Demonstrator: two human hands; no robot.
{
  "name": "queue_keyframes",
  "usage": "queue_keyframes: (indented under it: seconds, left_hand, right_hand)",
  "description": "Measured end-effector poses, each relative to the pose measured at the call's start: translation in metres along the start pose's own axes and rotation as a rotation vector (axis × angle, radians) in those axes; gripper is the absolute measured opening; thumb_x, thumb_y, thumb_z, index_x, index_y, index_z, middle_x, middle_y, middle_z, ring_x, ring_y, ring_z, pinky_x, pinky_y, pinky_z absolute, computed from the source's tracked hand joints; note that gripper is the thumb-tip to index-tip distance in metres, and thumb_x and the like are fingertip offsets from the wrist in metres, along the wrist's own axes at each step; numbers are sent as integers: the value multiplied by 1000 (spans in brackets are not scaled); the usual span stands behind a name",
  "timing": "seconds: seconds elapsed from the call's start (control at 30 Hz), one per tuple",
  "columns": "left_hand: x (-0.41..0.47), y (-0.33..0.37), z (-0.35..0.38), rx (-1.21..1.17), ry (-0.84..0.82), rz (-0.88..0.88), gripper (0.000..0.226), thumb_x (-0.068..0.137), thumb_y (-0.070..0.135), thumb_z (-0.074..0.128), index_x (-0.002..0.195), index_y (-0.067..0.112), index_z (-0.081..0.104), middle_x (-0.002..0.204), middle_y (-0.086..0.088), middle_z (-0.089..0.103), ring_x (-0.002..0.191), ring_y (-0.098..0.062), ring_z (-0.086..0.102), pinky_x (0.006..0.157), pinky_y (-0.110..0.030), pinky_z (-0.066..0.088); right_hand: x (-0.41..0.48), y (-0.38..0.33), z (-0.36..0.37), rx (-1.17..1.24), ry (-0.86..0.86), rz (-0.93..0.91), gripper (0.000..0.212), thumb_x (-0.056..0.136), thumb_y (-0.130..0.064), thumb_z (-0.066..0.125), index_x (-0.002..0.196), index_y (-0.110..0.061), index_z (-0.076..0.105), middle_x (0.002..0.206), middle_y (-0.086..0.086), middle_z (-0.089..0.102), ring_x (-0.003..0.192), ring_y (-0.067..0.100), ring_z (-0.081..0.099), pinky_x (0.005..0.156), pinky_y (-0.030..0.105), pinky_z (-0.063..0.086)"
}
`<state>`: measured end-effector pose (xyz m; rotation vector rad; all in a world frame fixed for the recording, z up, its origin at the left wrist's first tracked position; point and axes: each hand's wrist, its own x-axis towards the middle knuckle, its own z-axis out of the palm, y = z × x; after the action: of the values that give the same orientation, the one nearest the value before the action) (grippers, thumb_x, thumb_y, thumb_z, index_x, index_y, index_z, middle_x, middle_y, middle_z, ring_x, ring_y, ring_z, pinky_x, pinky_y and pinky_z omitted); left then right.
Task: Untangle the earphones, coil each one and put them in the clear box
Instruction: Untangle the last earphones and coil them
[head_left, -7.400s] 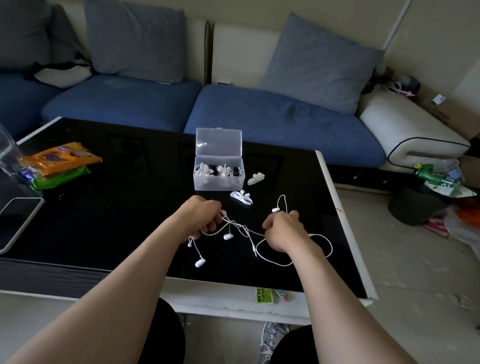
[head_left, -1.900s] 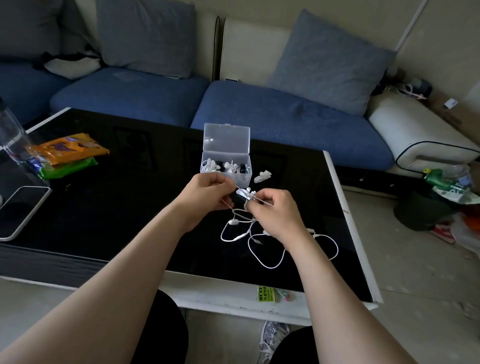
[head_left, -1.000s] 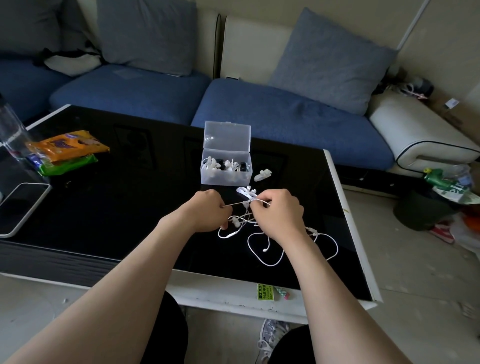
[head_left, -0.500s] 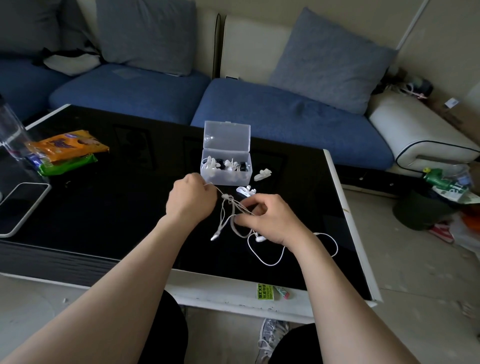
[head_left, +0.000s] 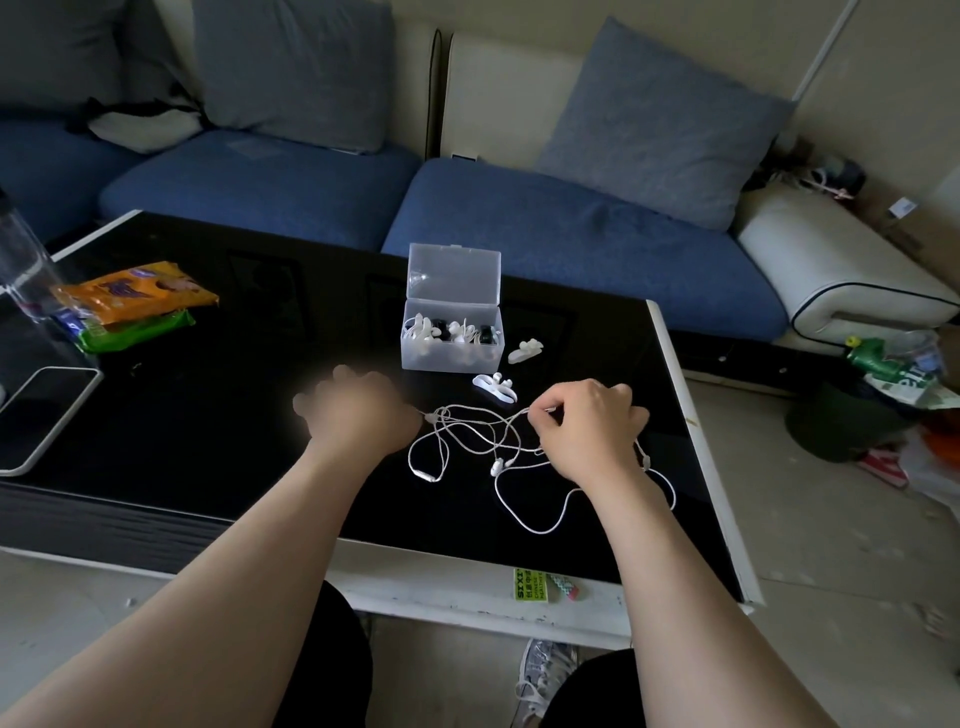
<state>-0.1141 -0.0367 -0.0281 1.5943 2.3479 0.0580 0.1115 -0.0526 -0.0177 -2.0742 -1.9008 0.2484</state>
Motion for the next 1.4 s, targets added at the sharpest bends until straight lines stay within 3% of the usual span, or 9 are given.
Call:
queue_keyframes:
  seconds: [0.1,0.23,0.47,0.63,0.77,1.0,1.1,1.2,1.4]
  left_hand:
    - [3,-2,0,-100,-113,34,26,87,37,56,98,16,65,107,-5,63,103,-31,62,110,-52,37]
    - [1,-2,-1,-160,-291,184,23,81,15,54,82,8,75,73,-10,73,73,-27,72,64,-30,56]
    - [-2,5,-4,-300,-332,431,39,92,37,66,131,34,64,121,2,62,108,-17,59,89,-31,47]
    - [-9,12,0,-408,-378,529,51,82,77,69,118,41,66,107,10,66,88,-7,65,78,-30,54]
    - [-2,12,6,-351,-240,512,25,86,50,75,93,27,67,97,2,70,89,-19,69,81,-39,60]
    - [4,8,1,-520,-306,304,19,96,28,63,92,13,74,77,-5,61,60,-22,59,60,-30,54]
    - [0,11,-9,-800,-399,210,18,92,15,60,93,7,76,88,-7,65,56,-17,49,59,-31,54]
    - [-3,11,-14,-896,-424,166,24,87,21,55,79,6,72,78,-5,65,51,-15,43,55,-31,47]
    - [3,4,-1,-630,-140,260,38,98,46,64,79,18,82,70,-4,66,57,-17,52,51,-24,41]
  right_hand:
    - [-1,-2,-6,434,-115,49,14,98,-32,67,90,-30,78,81,-9,72,84,13,66,75,27,46]
    - [-3,-8,-14,763,-227,74,13,99,-23,68,94,-18,79,83,-1,79,63,4,65,64,16,49]
    - [-6,-12,-18,914,-234,-69,14,103,-19,67,104,-18,81,88,4,80,87,-2,72,80,2,46]
    - [-7,-15,-18,985,-245,-112,18,108,-16,59,112,-10,76,95,3,81,95,2,73,92,12,49]
    - [-4,-20,-22,1164,-151,-41,20,112,-15,50,108,-12,70,92,3,79,82,7,67,70,19,48]
    - [-4,-25,-30,1424,113,122,22,112,-10,29,107,-16,50,76,9,73,77,33,79,64,29,58]
    - [-4,-24,-30,1382,150,174,23,109,-12,29,107,-18,52,79,9,77,91,31,79,89,40,59]
    - [-3,-22,-29,1223,159,187,24,106,-15,32,104,-23,54,84,3,81,105,17,74,111,47,42]
    - [-1,-21,-29,1450,169,213,23,103,-10,29,104,-16,51,74,12,76,85,29,77,85,41,56]
